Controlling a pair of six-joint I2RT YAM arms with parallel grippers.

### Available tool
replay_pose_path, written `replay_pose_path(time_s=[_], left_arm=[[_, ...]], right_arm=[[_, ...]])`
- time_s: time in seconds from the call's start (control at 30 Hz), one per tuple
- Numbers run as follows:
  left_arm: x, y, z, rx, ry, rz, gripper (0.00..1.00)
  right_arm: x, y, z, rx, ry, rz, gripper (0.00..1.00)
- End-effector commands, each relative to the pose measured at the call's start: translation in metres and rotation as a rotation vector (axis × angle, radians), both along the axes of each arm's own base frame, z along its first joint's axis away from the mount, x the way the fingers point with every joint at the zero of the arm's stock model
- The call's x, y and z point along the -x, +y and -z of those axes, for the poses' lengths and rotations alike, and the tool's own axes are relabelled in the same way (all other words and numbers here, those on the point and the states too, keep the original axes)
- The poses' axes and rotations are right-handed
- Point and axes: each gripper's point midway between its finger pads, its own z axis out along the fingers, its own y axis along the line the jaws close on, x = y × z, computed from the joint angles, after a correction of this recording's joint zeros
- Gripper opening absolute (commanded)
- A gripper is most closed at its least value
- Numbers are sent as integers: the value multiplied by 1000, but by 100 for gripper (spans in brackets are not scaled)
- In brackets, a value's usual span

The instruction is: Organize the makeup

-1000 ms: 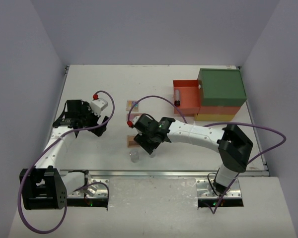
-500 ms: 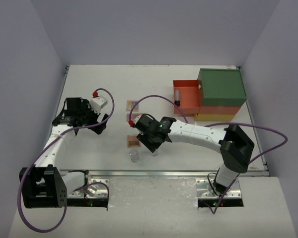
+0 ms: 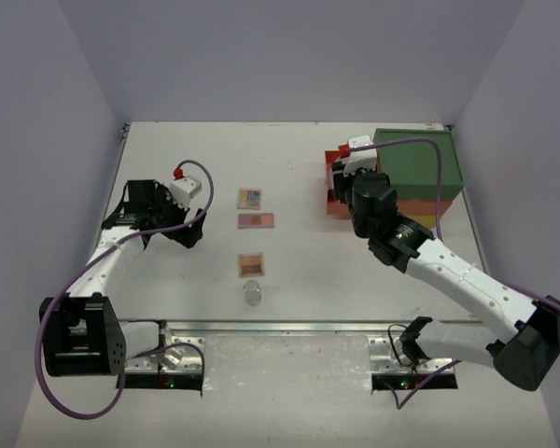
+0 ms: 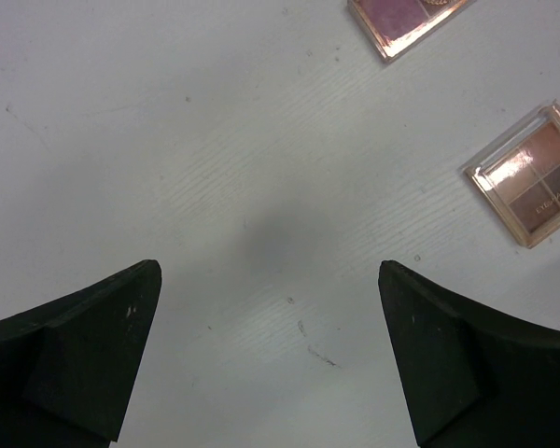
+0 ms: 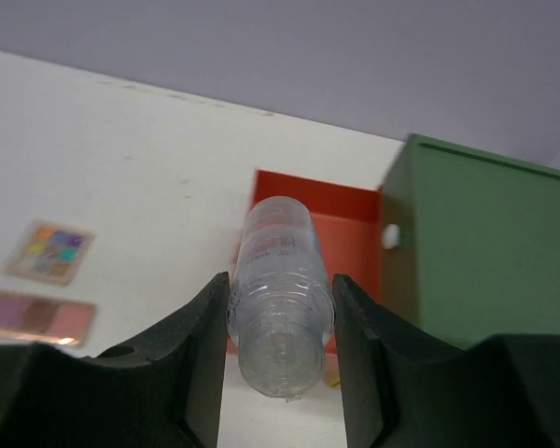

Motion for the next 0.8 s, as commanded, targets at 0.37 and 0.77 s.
replay_pose_path(time_s=[0.37,0.77], left_arm=[[-3,5,-12,-23,-83,2,100],[-3,4,-12,-30,-101,26,100]], right_arm=[[-92,-34,17,71,-36,102,0],[-121,-23,76,169,43,-4,0]])
